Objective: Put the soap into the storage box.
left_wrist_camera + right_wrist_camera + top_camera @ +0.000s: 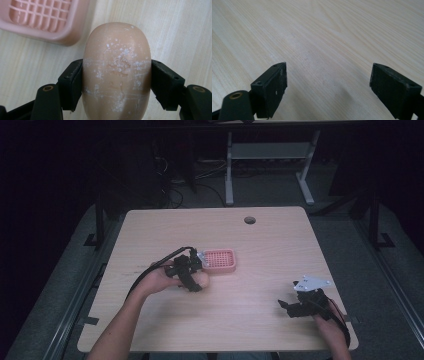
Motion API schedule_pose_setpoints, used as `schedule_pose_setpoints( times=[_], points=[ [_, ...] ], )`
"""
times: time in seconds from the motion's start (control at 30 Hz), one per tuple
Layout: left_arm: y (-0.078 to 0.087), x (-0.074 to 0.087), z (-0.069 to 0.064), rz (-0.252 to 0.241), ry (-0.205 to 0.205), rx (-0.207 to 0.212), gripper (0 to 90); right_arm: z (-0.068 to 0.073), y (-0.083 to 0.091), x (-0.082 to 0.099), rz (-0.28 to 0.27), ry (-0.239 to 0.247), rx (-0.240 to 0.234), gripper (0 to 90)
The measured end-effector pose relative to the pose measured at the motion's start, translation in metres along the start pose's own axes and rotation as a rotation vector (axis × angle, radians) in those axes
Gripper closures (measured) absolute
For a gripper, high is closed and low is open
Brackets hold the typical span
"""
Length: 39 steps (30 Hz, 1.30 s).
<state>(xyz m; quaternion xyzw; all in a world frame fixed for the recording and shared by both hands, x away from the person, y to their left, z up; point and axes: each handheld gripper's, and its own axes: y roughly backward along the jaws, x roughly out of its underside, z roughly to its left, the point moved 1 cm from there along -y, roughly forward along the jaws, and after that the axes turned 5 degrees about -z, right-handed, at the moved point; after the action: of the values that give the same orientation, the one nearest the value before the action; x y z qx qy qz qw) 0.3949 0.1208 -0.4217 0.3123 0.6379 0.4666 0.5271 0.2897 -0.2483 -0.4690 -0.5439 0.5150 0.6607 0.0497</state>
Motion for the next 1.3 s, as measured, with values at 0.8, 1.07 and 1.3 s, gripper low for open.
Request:
schedule_pose_setpoints(
  times=[0.8,1.07,1.3],
  points=[
    [-0.002,-0.034,0.015,0.023,-0.049,-0.008,32.1,-0.002,0.001,0.0,-0.015,-0.014,0.0,13.8],
    [-0.002,-0.049,0.023,0.02,-0.06,-0.005,32.1,-0.005,0.003,0.001,-0.023,-0.023,0.006,13.8],
    [-0.001,-0.059,0.028,0.011,-0.066,-0.005,32.0,-0.006,0.002,0.001,-0.028,-0.032,0.005,13.8]
  ],
)
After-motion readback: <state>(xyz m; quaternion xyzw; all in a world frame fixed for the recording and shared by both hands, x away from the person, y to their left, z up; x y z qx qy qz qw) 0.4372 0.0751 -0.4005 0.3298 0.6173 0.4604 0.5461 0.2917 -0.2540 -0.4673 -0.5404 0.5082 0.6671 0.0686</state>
